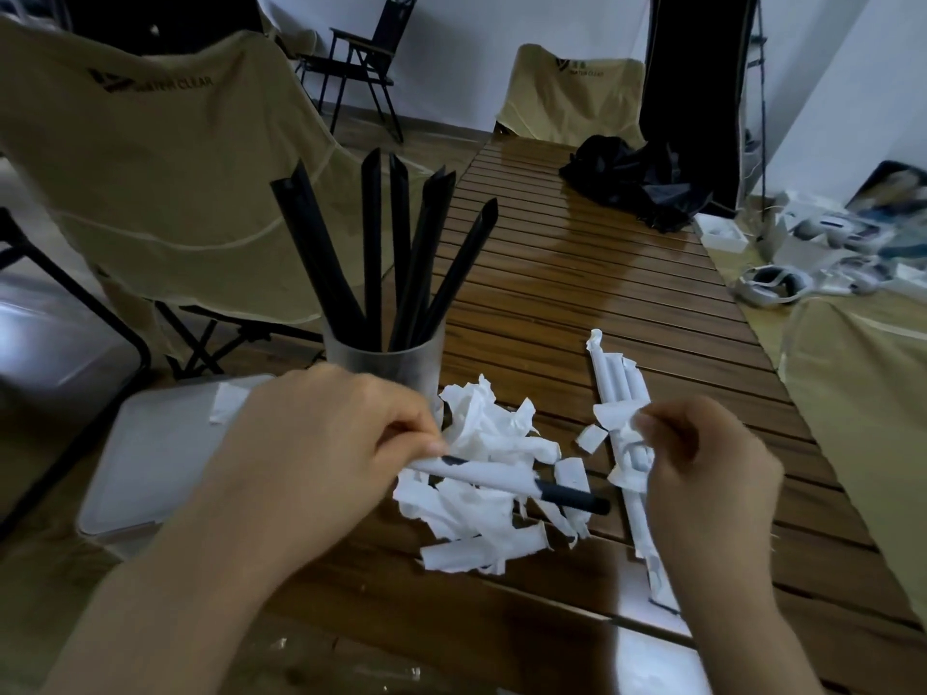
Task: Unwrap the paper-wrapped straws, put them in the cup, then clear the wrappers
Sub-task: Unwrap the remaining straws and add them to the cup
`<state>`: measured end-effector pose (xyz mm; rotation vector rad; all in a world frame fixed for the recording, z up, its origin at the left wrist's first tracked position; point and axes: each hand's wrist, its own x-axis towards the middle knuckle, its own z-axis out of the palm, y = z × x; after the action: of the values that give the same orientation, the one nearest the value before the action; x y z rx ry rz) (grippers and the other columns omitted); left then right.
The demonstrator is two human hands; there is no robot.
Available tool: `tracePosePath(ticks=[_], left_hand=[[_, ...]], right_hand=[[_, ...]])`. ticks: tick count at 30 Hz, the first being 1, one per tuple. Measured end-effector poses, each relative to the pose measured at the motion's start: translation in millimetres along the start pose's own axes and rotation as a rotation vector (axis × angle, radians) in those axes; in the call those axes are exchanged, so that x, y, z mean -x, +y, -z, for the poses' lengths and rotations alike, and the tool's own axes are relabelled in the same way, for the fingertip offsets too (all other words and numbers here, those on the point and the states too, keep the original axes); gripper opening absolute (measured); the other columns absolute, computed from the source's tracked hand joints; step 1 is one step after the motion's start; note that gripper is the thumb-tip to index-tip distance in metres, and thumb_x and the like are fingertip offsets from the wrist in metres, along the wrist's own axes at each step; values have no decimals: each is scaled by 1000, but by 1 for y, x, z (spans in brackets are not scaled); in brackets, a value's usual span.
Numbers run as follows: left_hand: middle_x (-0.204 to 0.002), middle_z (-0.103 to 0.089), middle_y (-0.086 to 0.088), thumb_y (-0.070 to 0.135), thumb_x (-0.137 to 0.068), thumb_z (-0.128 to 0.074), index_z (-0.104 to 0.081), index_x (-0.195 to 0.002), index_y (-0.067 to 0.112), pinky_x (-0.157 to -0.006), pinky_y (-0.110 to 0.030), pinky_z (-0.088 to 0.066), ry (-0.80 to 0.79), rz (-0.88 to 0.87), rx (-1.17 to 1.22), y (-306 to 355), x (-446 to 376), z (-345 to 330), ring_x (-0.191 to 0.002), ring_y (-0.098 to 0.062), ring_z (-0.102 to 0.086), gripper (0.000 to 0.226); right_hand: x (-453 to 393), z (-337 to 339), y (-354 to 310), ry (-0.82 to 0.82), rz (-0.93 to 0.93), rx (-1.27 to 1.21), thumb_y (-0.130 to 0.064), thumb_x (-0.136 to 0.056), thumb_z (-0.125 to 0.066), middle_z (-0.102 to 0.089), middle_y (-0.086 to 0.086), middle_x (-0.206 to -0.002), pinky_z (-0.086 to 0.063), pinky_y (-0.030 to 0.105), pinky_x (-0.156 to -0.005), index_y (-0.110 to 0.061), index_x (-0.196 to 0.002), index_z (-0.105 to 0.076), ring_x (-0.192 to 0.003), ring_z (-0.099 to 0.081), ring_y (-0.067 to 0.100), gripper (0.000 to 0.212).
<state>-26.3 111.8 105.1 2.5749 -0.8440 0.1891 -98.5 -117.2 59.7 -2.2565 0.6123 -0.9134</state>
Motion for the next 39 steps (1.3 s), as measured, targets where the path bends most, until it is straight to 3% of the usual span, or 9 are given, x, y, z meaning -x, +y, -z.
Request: tracePosePath(ticks=[5,10,12,14,17,23,27,33,39], left_hand=[[-74,-64,25,60,-79,-48,-68,-84,48,-69,-21,-48,-72,15,-48,-13,3,4,-78,6,-57,24],[-75,-65,28,59,-81,-51,-69,-85,48,-70,-16,-46,-109,-4,-35,-12,1,1,-79,8,-57,22],[-77,-65,28,60,-82,-50,-69,-88,48,-73,-18,-48,-110,-22,-38,-12,0,-1,-79,8,-58,23],[-77,-65,27,59,-83,-49,-69,-89,48,-71,-19,-48,-107,-30,-33,-12,0,-3,-78,6,-58,23],[-76,-66,24,59,-86,-49,-69,-91,47,-67,-24,-50,-84,-46,-46,-9,0,-6,-76,2,-59,24],[-72,-66,22,57,-83,-47,-71,-88,46,-63,-21,-48,-11,17,-38,3,0,-9,-71,0,-59,27],[-75,-67,22,53,-85,-54,-71,-89,42,-67,-22,-52,32,116,64,7,-2,-16,-73,2,-61,21],[-76,-68,18,46,-86,-60,-73,-87,36,-69,-24,-53,-6,269,246,2,-4,-24,-68,0,-64,17],[-65,-69,14,43,-85,-62,-73,-79,33,-55,-18,-46,-7,366,359,0,-4,-25,-58,1,-65,16]], right_hand=[[7,-13,-5,-165,-14,-83,-1,-83,-68,-67,-13,-68,-43,6,-59,-24,-78,-65,-66,-62,-1,23],[17,-31,-9,-454,150,27,-9,-91,-58,-67,-12,-102,-41,5,-71,-23,-99,-73,-91,-61,6,22],[19,-28,-17,-543,242,-69,-19,-92,-59,-64,-20,-104,-43,15,-80,-29,-99,-72,-99,-56,2,18],[21,-27,-25,-629,282,-134,-27,-87,-66,-62,-22,-98,-40,13,-77,-33,-95,-73,-94,-54,0,12],[24,-31,-28,-603,377,-136,-29,-79,-69,-61,-20,-86,-40,7,-71,-29,-85,-75,-82,-56,-3,9],[24,-31,-27,-438,387,-148,-1,-71,-75,-58,-16,-75,-40,8,-62,-22,-67,-67,-70,-54,0,23],[26,-28,-33,-271,530,-92,-1,-75,-65,-53,-11,-75,-41,16,-59,-20,-69,-61,-67,-49,5,20],[26,-23,-36,-242,636,-49,4,-75,-56,-55,-4,-80,-47,37,-53,-16,-76,-60,-70,-51,17,21],[21,-24,-32,-293,704,27,2,-67,-62,-60,-6,-75,-39,24,-57,-19,-70,-64,-72,-41,7,22]])
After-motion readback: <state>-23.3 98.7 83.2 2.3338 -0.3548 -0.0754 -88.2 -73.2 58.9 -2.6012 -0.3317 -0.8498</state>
